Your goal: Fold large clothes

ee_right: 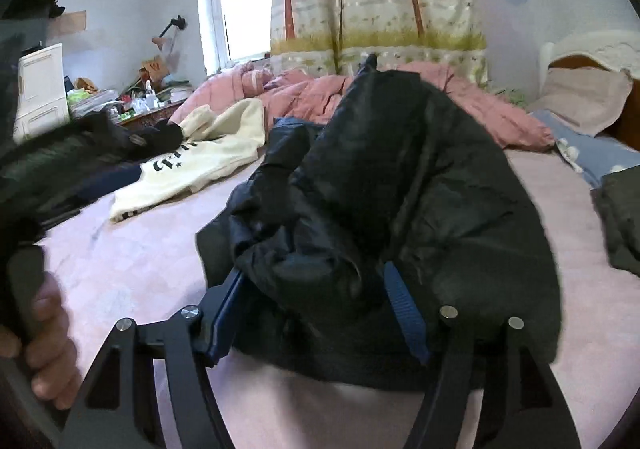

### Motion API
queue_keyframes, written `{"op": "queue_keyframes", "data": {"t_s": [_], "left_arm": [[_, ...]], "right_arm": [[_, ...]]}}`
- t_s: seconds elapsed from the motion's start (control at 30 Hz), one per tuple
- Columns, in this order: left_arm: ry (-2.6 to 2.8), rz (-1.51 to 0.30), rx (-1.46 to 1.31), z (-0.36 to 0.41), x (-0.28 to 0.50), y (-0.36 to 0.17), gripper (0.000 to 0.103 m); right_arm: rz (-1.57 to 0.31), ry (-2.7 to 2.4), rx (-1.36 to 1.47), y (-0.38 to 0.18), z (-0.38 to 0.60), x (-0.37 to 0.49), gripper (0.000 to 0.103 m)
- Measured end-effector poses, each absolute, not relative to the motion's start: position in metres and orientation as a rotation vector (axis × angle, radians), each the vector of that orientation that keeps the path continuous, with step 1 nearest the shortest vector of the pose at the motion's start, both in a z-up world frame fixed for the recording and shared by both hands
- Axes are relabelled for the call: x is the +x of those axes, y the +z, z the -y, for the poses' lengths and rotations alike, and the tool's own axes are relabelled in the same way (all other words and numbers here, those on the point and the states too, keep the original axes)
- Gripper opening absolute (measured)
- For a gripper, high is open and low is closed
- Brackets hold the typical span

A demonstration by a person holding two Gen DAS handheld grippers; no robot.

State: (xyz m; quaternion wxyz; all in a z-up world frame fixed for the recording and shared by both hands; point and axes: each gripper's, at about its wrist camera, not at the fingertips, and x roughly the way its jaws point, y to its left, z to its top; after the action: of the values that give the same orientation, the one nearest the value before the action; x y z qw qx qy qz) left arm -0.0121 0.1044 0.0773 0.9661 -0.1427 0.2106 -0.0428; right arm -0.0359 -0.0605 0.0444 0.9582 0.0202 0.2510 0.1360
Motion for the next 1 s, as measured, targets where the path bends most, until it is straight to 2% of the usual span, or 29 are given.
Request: {"op": "queue_keyframes", "data": {"t_s": [0.03, 0.17, 0.33, 0.57, 0.63, 0.67, 0.7, 0.77, 0.8, 1.0], "left_arm": [[-0.100, -0.427, -0.293, -0.102, -0.011, 0.077, 0.065], [-0.150, -0.402, -0.276, -0.086, -0.015, 0.084, 0.072], [-0.314, -0.325, -0.209, -0.050, -0.012, 0.104, 0.092], [-0.417, -0.412, -0.173, -0.015, 0.035, 0.097, 0.092], [-0.398, -0.392, -0.132, -0.010, 0.036, 0.091, 0.091], [-0.393, -0.389, -0.123, -0.011, 0.036, 0.089, 0.090], [-0.400, -0.399, -0.123, -0.011, 0.039, 0.087, 0.083], [-0.412, -0.429, -0.125, -0.012, 0.043, 0.083, 0.044], [-0.383, -0.437, -0.109, -0.013, 0.044, 0.081, 0.008], [-0.276, -0.467, -0.134, -0.025, 0.037, 0.074, 0.007]], "right_arm": [[-0.504, 0.253, 0.036, 0.048, 0.067, -0.042, 0.082], [-0.461, 0.189, 0.093, 0.067, 0.112, -0.061, 0.083], [-0.443, -0.015, 0.140, 0.073, 0.178, -0.042, 0.083], [-0.592, 0.144, 0.163, 0.039, 0.206, -0.006, 0.080], [-0.632, 0.232, 0.204, 0.025, 0.203, 0.001, 0.071], [-0.641, 0.260, 0.224, 0.022, 0.202, 0.002, 0.070], [-0.655, 0.293, 0.246, 0.017, 0.200, 0.003, 0.070], [-0.660, 0.318, 0.217, 0.011, 0.190, 0.003, 0.070], [-0.657, 0.317, 0.187, 0.008, 0.184, 0.003, 0.070], [-0.633, 0.294, 0.086, 0.006, 0.163, -0.001, 0.070]]}}
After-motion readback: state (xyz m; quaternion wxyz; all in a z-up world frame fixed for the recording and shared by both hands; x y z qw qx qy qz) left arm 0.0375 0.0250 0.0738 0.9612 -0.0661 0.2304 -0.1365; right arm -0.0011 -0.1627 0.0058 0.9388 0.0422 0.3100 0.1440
